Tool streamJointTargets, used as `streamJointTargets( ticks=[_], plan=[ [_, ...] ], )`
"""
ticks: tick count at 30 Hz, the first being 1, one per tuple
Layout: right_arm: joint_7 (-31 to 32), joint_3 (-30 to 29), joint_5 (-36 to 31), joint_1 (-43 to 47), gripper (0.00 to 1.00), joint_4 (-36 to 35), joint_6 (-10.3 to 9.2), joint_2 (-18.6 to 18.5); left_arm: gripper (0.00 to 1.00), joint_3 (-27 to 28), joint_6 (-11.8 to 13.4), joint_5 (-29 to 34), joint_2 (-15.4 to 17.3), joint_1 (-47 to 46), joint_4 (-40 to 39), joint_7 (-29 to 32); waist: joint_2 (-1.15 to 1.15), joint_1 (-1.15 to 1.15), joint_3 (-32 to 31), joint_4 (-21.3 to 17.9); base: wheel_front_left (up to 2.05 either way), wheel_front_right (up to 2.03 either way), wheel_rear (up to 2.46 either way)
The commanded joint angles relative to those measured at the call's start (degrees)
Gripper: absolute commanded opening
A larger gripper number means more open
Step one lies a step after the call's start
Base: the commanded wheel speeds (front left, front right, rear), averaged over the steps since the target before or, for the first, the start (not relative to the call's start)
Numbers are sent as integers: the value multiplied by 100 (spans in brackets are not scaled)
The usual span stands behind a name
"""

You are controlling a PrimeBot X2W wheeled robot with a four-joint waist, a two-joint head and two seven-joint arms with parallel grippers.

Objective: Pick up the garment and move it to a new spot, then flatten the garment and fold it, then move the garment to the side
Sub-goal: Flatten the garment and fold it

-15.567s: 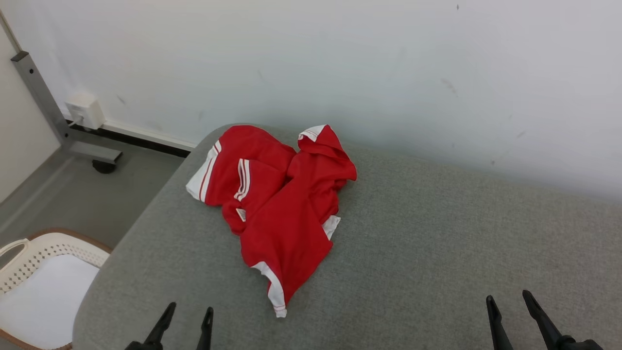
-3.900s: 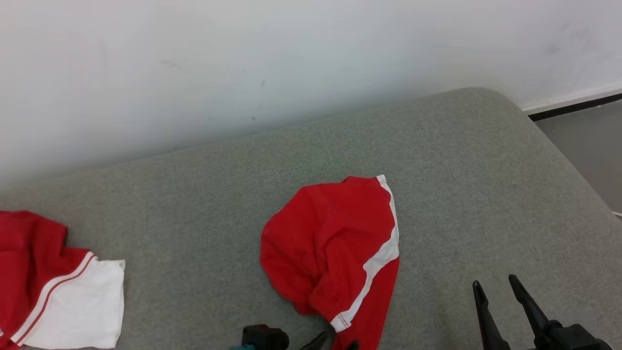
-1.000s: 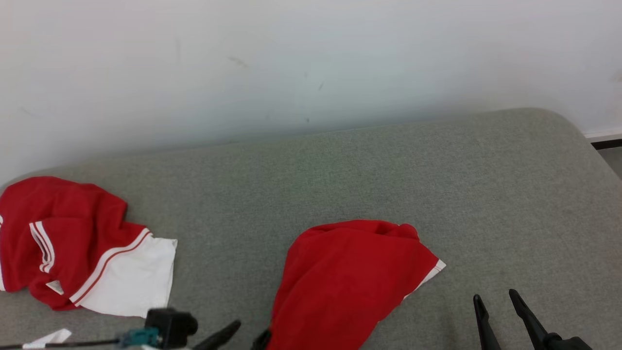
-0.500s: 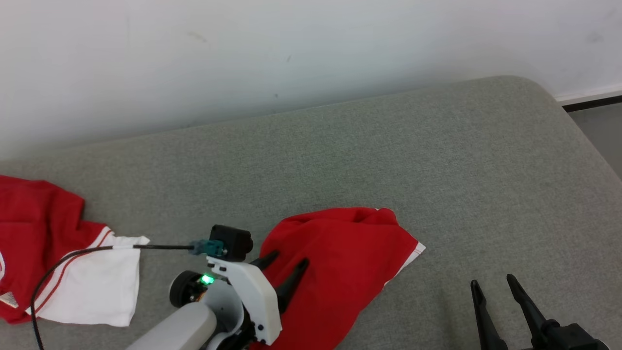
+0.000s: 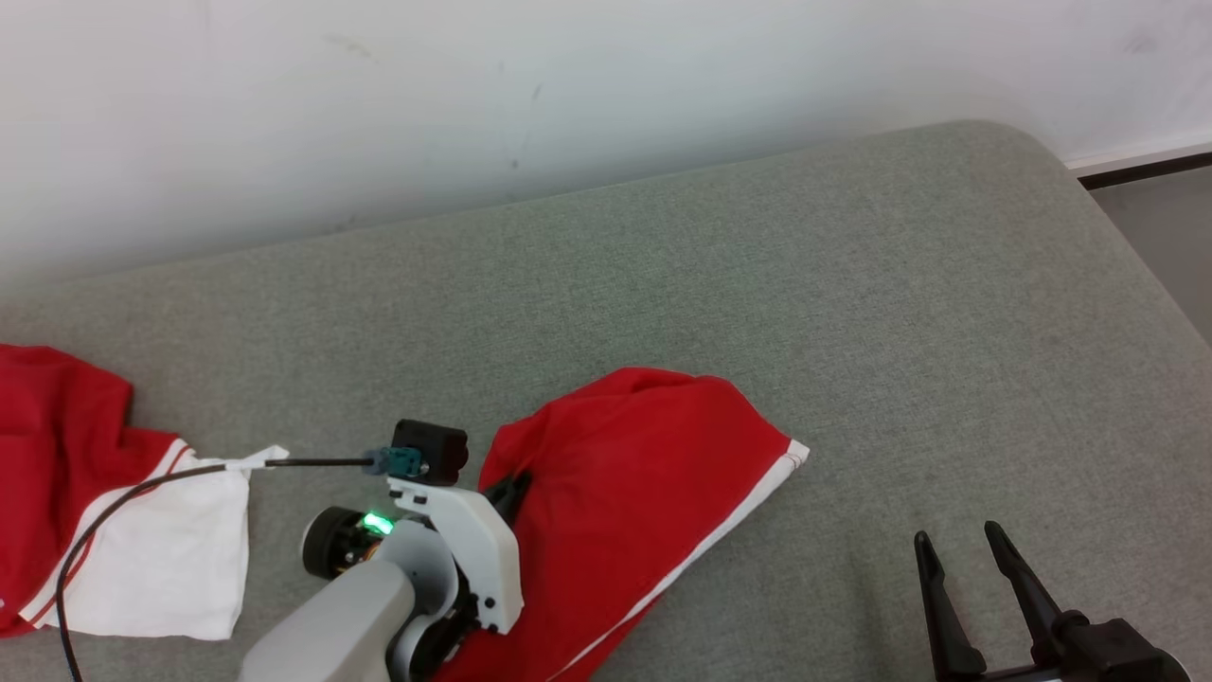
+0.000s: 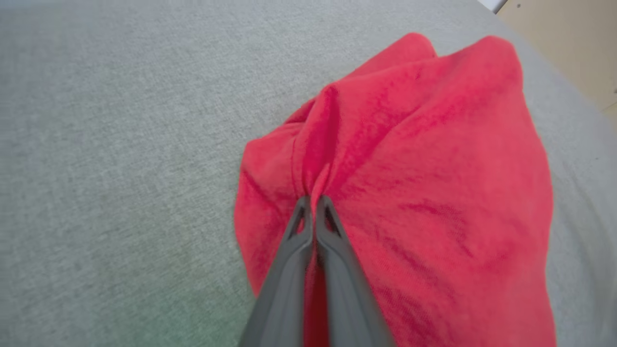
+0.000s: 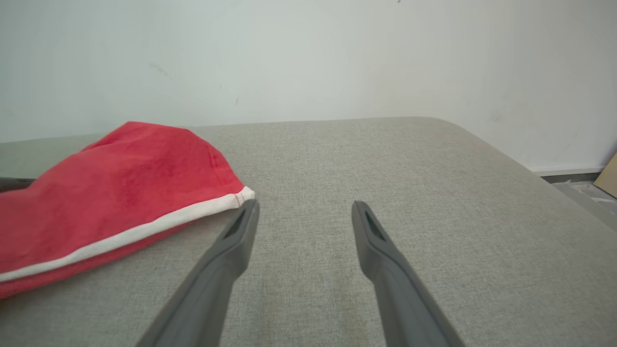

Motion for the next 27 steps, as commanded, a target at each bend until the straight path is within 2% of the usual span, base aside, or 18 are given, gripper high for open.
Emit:
streamJointTargets(
  ticks=[1, 7, 8, 9, 10, 16, 23, 27],
  plan=[
    [3, -13, -15, -57, 100, 13, 0, -4, 0, -18, -29, 58, -41, -90, 111, -93, 0, 0, -12, 5, 0, 0, 0],
    [4, 5, -41, -39, 100, 44, 0, -22, 0, 2, -228, -31, -268, -111, 478, -418, 0, 0, -111, 36, 0, 0, 0],
    [3, 9, -42, -21, 100, 43, 0, -31, 14, 5, -246, -20, -302, -108, 498, -498, 0, 0, -125, 42, 0, 0, 0],
    [4, 13, -43, -4, 100, 43, 0, -37, 45, 14, -246, -10, -336, -98, 519, -589, 0, 0, -142, 49, 0, 0, 0],
    [3, 12, -42, 10, 100, 45, 0, -49, 100, 29, -243, -7, -364, -78, 536, -669, 0, 0, -160, 60, 0, 0, 0],
    [4, -81, -51, 122, 100, 28, 0, -120, 100, 165, -138, -45, -466, 181, 402, -1274, 0, 0, -317, 199, 0, 0, 0],
    [4, -272, -96, 252, 100, -100, 0, -218, 100, 492, 283, 237, -426, 702, -269, -1707, 0, 0, -548, 548, 0, 0, 0],
    [4, -413, -120, 311, 100, -211, 0, -281, 100, 942, 580, 531, -432, 1125, -844, -1725, 0, 0, -666, 807, 0, 0, 0]
  ],
)
